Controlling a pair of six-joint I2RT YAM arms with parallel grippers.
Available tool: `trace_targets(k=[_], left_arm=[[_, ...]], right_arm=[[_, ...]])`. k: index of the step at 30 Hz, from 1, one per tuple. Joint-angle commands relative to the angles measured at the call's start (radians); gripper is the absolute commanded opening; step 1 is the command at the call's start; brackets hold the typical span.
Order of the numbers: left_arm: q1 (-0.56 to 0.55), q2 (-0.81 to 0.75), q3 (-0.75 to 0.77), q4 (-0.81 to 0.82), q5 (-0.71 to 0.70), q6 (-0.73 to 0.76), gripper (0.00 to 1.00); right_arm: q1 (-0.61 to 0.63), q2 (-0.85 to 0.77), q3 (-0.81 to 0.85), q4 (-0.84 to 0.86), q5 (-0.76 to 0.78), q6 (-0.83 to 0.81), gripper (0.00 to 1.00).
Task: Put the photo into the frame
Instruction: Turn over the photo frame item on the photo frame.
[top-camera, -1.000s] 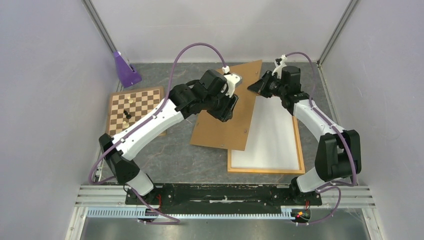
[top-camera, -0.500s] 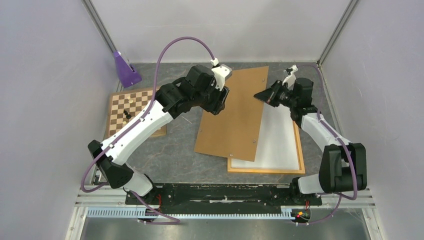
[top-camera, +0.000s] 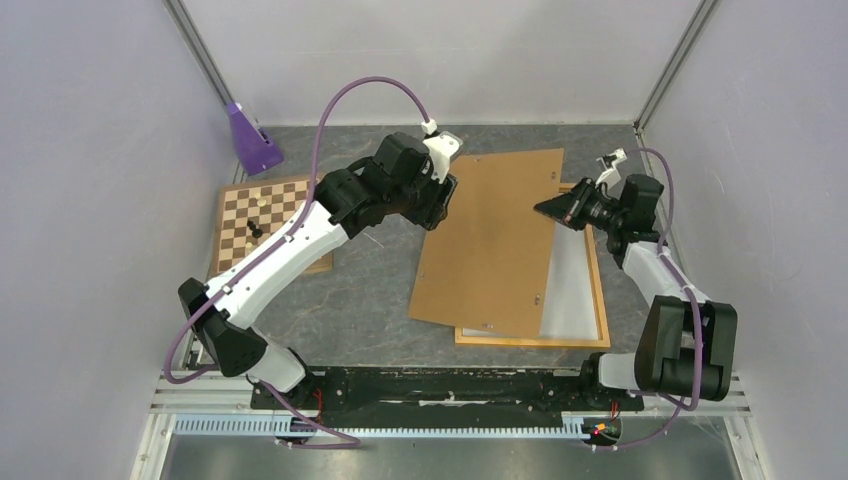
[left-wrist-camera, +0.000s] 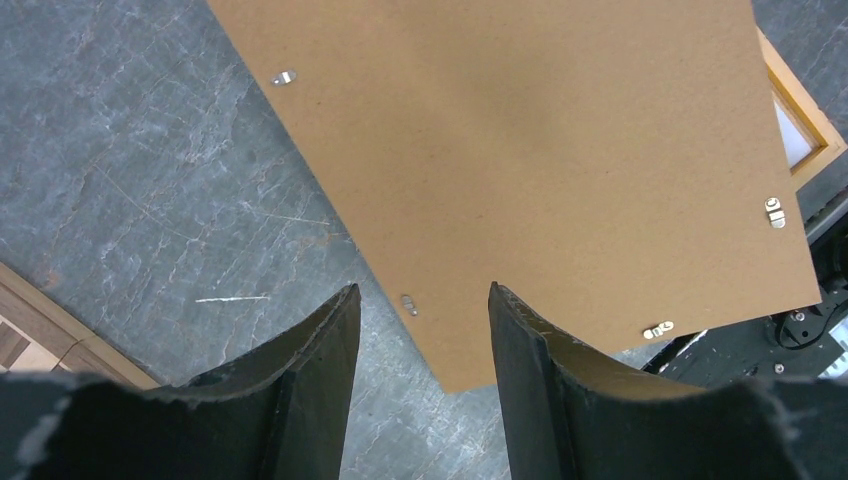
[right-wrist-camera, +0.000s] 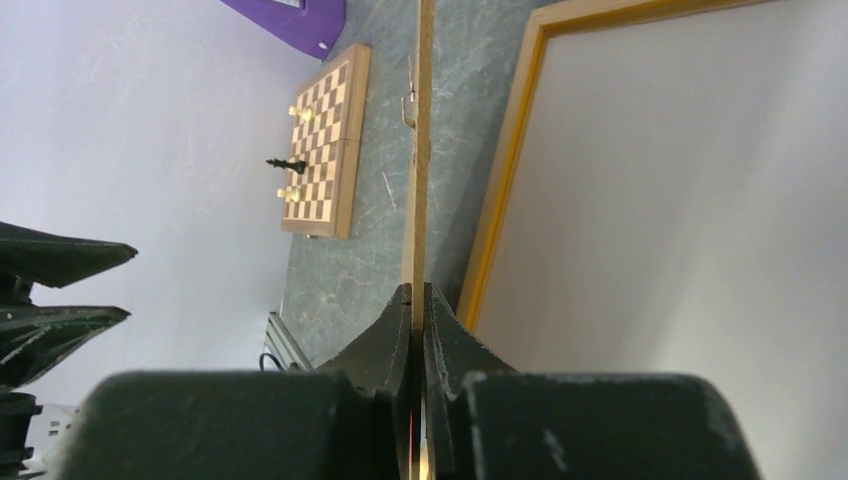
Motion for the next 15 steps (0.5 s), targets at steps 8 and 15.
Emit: trace_targets(k=[8,15], left_arm=[[0.004,0.010,-0.018,0.053,-0.004,0.050,0.57],[0.004,0.012,-0.035,0.055,0.001,0.057,0.57]], right_arm=[[-0.121,0.063,0.129,-0.457,-0.086,-0.497,0.00],[-0.181,0.145,0.184,-0.617,-0.082,-0.701,0.00]])
